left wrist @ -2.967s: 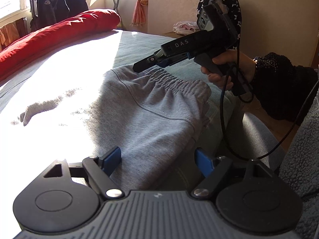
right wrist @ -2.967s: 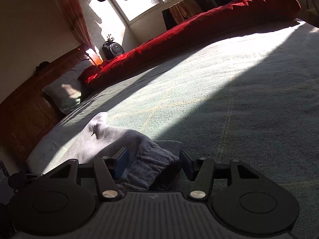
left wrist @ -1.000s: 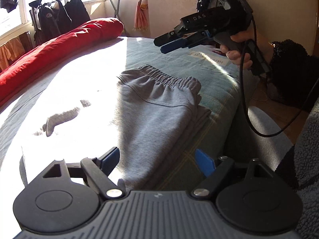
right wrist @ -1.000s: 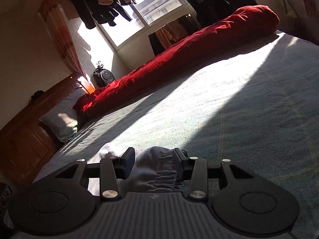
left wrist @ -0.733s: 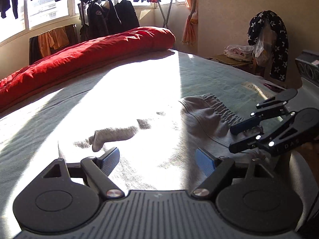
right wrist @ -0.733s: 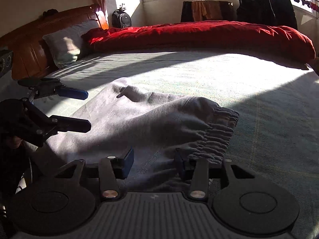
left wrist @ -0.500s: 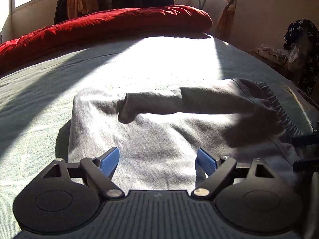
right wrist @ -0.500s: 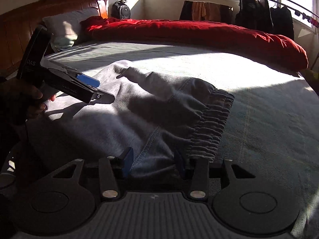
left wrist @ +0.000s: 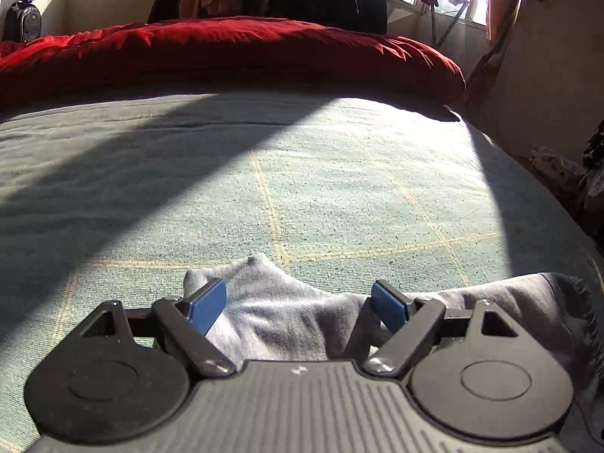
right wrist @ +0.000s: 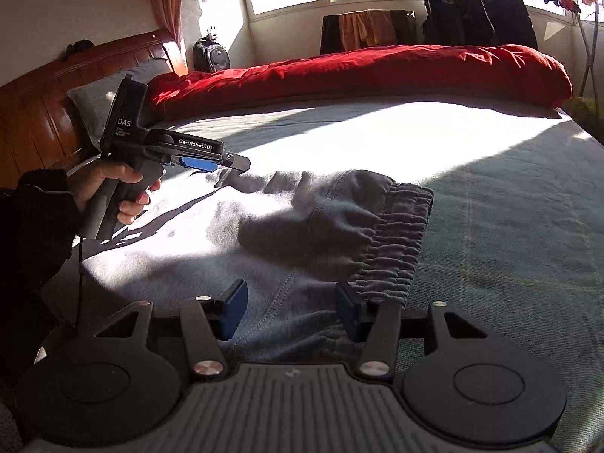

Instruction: Fold clothes

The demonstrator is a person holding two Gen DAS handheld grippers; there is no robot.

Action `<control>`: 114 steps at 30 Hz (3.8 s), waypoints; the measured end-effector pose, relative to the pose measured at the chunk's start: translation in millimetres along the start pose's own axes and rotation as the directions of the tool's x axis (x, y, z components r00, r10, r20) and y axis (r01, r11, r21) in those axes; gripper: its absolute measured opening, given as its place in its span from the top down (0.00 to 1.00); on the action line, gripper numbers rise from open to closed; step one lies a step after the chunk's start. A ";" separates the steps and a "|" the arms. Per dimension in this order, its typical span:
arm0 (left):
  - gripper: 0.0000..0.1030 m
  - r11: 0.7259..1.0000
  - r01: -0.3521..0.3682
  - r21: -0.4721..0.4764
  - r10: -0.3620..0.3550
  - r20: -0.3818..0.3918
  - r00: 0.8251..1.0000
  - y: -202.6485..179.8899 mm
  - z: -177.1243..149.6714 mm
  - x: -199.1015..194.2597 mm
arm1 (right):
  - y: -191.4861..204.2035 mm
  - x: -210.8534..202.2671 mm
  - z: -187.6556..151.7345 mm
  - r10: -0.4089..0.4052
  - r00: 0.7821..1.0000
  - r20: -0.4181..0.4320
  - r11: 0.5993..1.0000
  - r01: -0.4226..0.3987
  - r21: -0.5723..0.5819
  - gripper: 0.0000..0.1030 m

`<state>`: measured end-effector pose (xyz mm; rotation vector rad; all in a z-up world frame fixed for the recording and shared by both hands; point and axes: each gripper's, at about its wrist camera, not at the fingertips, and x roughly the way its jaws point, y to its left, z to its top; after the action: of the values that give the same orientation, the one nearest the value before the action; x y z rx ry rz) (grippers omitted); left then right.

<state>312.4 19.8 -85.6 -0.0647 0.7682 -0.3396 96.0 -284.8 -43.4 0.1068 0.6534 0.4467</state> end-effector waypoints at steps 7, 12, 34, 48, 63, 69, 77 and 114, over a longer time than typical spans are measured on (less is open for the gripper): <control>0.19 0.980 0.153 -0.131 -0.147 0.053 0.988 24.9 11.6 -27.8 | -20.5 -0.6 19.6 0.088 0.996 0.027 0.993 -0.090 0.077 0.46; 0.18 0.943 0.276 -0.186 -0.274 0.035 0.961 22.1 11.2 -22.5 | -32.7 25.5 68.4 0.091 0.995 0.045 0.995 -0.093 0.047 0.42; 0.19 0.855 0.379 -0.353 -0.417 -0.034 0.908 2.1 10.0 20.9 | -76.6 72.4 48.7 0.111 0.994 -0.008 0.970 -0.106 0.217 0.43; 0.18 0.840 0.476 -0.261 -0.503 -0.047 0.863 -31.5 13.6 -5.3 | -80.0 73.8 44.7 0.123 0.992 0.013 0.971 -0.123 0.206 0.43; 0.18 0.929 0.364 -0.064 -0.368 -0.078 0.926 -63.8 13.4 -48.0 | -63.9 46.5 59.4 0.092 0.994 0.062 0.974 -0.103 0.203 0.36; 0.18 0.892 0.421 0.165 -0.406 -0.114 0.907 -113.9 -29.7 -105.0 | -79.2 51.4 91.3 0.187 0.981 0.045 0.949 -0.192 0.251 0.60; 0.18 0.779 0.568 0.265 -0.527 -0.215 0.823 -154.4 -82.5 -108.1 | -95.6 98.5 112.3 0.312 0.947 -0.075 0.902 -0.270 0.338 0.70; 0.14 0.913 0.194 0.359 -0.174 -0.087 0.981 -152.9 -112.7 -157.8 | -8.0 -13.5 39.6 -0.039 0.998 -0.041 0.999 0.040 0.020 0.30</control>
<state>86.8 -66.0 -33.4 0.2267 0.7420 -0.6632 113.6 -296.2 -6.3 0.1048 0.6992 0.4050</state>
